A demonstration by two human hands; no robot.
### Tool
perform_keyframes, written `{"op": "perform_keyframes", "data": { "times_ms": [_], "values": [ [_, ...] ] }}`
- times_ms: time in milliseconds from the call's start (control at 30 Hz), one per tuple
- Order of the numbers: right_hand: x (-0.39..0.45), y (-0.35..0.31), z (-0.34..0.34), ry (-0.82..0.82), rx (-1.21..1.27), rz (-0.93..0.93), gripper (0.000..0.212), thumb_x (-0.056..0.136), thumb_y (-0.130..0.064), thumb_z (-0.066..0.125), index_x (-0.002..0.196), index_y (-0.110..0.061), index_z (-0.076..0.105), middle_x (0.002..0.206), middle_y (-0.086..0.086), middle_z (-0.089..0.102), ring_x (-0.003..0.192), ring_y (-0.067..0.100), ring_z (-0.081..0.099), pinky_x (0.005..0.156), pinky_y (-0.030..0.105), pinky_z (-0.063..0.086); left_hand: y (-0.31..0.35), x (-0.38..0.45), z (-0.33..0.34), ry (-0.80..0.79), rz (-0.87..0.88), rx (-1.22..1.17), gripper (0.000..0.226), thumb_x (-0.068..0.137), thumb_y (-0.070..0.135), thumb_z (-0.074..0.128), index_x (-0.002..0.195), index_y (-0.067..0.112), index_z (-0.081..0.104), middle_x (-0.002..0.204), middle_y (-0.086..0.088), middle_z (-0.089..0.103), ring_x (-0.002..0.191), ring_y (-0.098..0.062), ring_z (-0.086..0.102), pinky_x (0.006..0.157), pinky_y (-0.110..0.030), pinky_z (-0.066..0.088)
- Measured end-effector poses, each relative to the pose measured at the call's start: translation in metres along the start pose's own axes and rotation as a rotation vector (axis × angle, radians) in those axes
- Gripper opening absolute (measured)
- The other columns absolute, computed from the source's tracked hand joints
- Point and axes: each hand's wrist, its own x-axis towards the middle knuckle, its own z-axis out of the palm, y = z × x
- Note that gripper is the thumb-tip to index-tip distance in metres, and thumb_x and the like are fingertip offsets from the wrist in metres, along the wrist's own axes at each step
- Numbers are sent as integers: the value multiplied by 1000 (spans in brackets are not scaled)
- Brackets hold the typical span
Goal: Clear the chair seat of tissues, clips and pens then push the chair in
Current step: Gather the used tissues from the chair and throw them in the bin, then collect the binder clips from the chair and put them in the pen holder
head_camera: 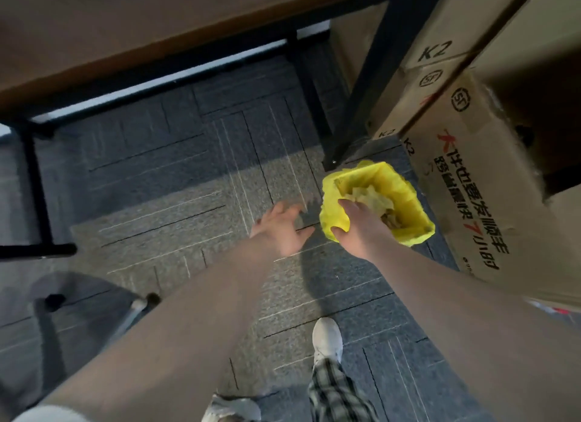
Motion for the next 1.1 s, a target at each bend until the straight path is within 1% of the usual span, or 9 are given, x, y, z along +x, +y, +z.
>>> {"op": "perform_keyframes", "data": {
  "times_ms": [133, 233, 367, 533, 633, 767, 900, 1033, 1100],
  "values": [
    [-15, -61, 28, -68, -47, -102, 65, 93, -36, 53, 148, -26, 20, 151, 6, 32, 133, 31, 41, 104, 44, 43, -66, -46, -11, 17, -90, -15, 69, 92, 56, 38, 150, 37, 6, 163, 1, -3, 150, -26, 1, 120, -53, 8],
    [-31, -114, 55, -98, -115, -220, 67, 91, -34, 54, 148, -27, 20, 150, 8, 34, 132, 31, 43, 104, 45, 43, -128, -81, -13, 51, -156, -38, 70, 92, 57, 37, 151, 35, 6, 163, 1, -4, 150, -24, -3, 120, -54, 7],
    [-49, -179, 88, -116, -201, -330, 70, 89, -37, 55, 149, -28, 18, 148, 8, 36, 130, 32, 44, 102, 47, 44, -198, -125, -13, 82, -229, -71, 71, 92, 59, 36, 151, 34, 6, 162, 2, -7, 150, -23, -7, 120, -54, 6],
    [-78, -267, 131, -177, -321, -454, 73, 92, -40, 51, 151, -29, 10, 160, 9, 16, 144, 30, 26, 111, 49, 35, -283, -188, -15, 149, -319, -89, 73, 91, 61, 34, 152, 34, 4, 162, 3, -8, 150, -21, -8, 120, -54, 5],
    [-101, -317, 153, -197, -395, -543, 74, 92, -40, 50, 152, -27, 8, 161, 10, 15, 145, 30, 22, 114, 47, 30, -330, -229, -18, 188, -378, -135, 71, 91, 61, 33, 152, 34, 5, 162, 3, -7, 150, -21, -8, 120, -54, 6],
    [-130, -381, 183, -206, -468, -641, 73, 92, -43, 50, 151, -28, 10, 159, 9, 21, 144, 28, 26, 114, 44, 32, -387, -284, -20, 252, -457, -197, 70, 92, 59, 35, 151, 34, 8, 163, 3, -4, 150, -21, -6, 119, -54, 8],
    [-160, -437, 221, -237, -514, -712, 71, 92, -40, 52, 150, -31, 12, 160, 6, 18, 145, 29, 26, 114, 48, 31, -441, -336, -7, 300, -531, -256, 68, 92, 56, 38, 151, 32, 13, 163, 1, 1, 150, -23, -1, 118, -54, 9],
    [-185, -479, 265, -282, -567, -765, 68, 92, -38, 50, 149, -32, 15, 160, 6, 17, 142, 31, 31, 111, 49, 35, -487, -378, 23, 371, -629, -315, 60, 93, 52, 40, 146, 29, 25, 161, -1, 11, 149, -24, 7, 118, -54, 14],
    [-196, -494, 287, -298, -608, -800, 66, 91, -37, 51, 149, -30, 18, 158, 8, 21, 139, 32, 34, 110, 48, 36, -505, -396, 41, 419, -672, -327, 52, 93, 47, 42, 140, 26, 33, 156, -3, 22, 146, -25, 15, 116, -53, 19]
  ]
}}
